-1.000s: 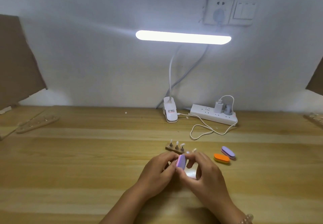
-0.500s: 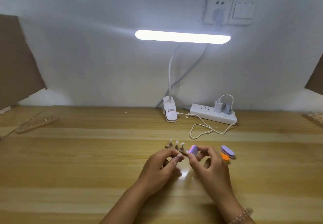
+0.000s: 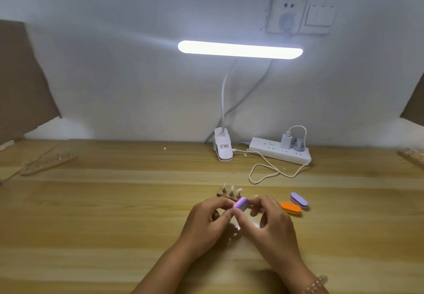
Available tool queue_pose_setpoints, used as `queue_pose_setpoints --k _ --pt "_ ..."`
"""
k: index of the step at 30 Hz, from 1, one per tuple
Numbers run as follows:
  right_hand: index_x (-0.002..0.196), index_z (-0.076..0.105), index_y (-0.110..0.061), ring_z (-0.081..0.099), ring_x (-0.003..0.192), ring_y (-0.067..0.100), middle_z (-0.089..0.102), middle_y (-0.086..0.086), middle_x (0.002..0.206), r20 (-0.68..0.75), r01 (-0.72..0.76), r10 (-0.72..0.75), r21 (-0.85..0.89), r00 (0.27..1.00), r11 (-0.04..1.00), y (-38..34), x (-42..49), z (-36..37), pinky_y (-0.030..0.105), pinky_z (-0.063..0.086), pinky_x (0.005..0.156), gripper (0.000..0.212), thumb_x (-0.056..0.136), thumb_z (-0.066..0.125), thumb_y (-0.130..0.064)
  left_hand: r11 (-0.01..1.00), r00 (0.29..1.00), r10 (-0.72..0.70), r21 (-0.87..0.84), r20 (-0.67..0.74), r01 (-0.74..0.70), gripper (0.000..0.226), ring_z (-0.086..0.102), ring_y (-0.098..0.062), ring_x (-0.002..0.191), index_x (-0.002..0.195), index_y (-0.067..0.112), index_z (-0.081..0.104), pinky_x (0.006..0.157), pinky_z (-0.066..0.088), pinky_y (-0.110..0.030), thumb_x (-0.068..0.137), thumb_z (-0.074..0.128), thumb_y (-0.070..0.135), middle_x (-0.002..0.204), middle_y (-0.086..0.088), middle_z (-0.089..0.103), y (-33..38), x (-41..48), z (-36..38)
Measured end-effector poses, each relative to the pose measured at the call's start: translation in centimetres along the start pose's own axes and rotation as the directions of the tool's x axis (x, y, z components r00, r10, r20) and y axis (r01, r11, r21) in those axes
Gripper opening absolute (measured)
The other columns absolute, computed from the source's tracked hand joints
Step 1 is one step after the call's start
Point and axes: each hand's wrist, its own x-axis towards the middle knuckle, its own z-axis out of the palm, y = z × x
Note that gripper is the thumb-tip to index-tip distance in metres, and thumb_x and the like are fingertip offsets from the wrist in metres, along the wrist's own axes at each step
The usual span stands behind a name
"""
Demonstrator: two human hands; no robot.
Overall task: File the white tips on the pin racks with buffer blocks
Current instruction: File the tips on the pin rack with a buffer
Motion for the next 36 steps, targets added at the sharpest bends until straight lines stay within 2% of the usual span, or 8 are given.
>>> queue_pose_setpoints --k 6,9,12,18,22,29,34,36 --pt "0.084 0.059 -0.033 0.050 0.062 0.012 0.054 -0.013 0.078 0.072 0.057 -0.057 -0.009 0.996 0.998 -0.3 -0.3 -0.1 0.022 0.040 0.053 0.026 0.075 0.067 -0.056 0.999 0.999 0.002 0.049 0.046 -0.004 0.027 0.054 -0.021 0.064 0.101 0.031 0.074 0.061 0.044 -0.033 0.083 0.055 0.031 0.096 0.015 0.070 0.0 -0.1 0.1" --pt "0.078 0.058 -0.028 0.050 0.063 0.013 0.056 -0.009 0.075 -0.007 -0.054 0.055 0.032 0.998 0.998 0.1 0.3 -0.1 0.031 0.043 0.058 0.025 0.074 0.072 -0.049 0.992 0.997 0.051 0.113 0.052 -0.057 0.023 0.058 -0.013 0.067 0.096 0.033 0.072 0.062 0.049 -0.033 0.082 0.055 0.038 0.094 0.018 0.068 0.0 -0.3 0.5" --pt "0.079 0.055 -0.031 0.050 0.064 0.013 0.054 -0.011 0.076 0.016 -0.003 0.003 -0.016 1.000 1.000 -0.1 -0.1 0.0 0.027 0.041 0.055 0.026 0.073 0.071 -0.051 0.993 0.999 0.049 0.109 -0.002 -0.049 0.027 0.052 -0.009 0.059 0.092 0.035 0.071 0.061 0.047 -0.033 0.077 0.053 0.047 0.092 0.019 0.066 -0.1 -0.3 0.5" --pt "0.076 0.052 -0.027 0.049 0.062 0.009 0.053 -0.008 0.073 -0.035 -0.068 0.068 -0.016 0.997 0.998 0.0 0.1 0.0 0.028 0.040 0.056 0.030 0.075 0.076 -0.046 0.993 0.997 0.080 0.087 -0.005 -0.080 0.018 0.060 -0.018 0.060 0.090 0.034 0.071 0.059 0.049 -0.039 0.081 0.058 0.043 0.089 0.016 0.067 0.0 -0.2 0.5" --pt "0.078 0.050 -0.031 0.049 0.062 0.009 0.052 -0.011 0.074 0.063 0.038 -0.034 -0.067 0.997 0.997 -0.3 -0.5 0.2 0.024 0.039 0.053 0.032 0.070 0.065 -0.058 0.993 0.998 0.067 0.096 -0.011 -0.066 0.026 0.060 -0.019 0.068 0.091 0.037 0.071 0.061 0.049 -0.039 0.074 0.053 0.044 0.092 0.019 0.067 0.0 -0.3 0.3" --pt "0.080 0.063 -0.024 0.043 0.052 0.011 0.055 -0.005 0.070 -0.069 -0.219 0.239 0.218 0.969 0.951 0.9 0.9 -0.3 0.033 0.040 0.058 0.020 0.077 0.077 -0.038 0.997 0.996 0.066 0.051 -0.052 -0.063 0.009 0.059 -0.012 0.054 0.091 0.032 0.074 0.056 0.042 -0.025 0.092 0.065 0.033 0.085 0.020 0.072 0.1 -0.2 0.4" --pt "0.091 0.062 -0.035 0.050 0.060 0.013 0.056 -0.013 0.079 0.065 0.031 -0.036 0.076 0.997 0.997 -0.4 -0.2 -0.1 0.019 0.037 0.053 0.026 0.075 0.067 -0.054 0.998 0.999 0.044 0.038 0.020 -0.045 0.020 0.061 -0.010 0.055 0.096 0.033 0.073 0.058 0.050 -0.035 0.086 0.055 0.035 0.074 0.018 0.068 0.6 -0.4 0.2" --pt "0.089 0.062 -0.034 0.051 0.064 0.011 0.056 -0.012 0.078 0.028 0.010 -0.011 0.037 1.000 0.999 -0.5 0.1 0.0 0.021 0.039 0.056 0.022 0.076 0.073 -0.047 0.997 0.999 0.038 0.068 0.016 -0.039 0.020 0.061 -0.012 0.056 0.096 0.032 0.072 0.060 0.051 -0.039 0.088 0.054 0.036 0.075 0.017 0.066 0.4 -0.4 0.2"
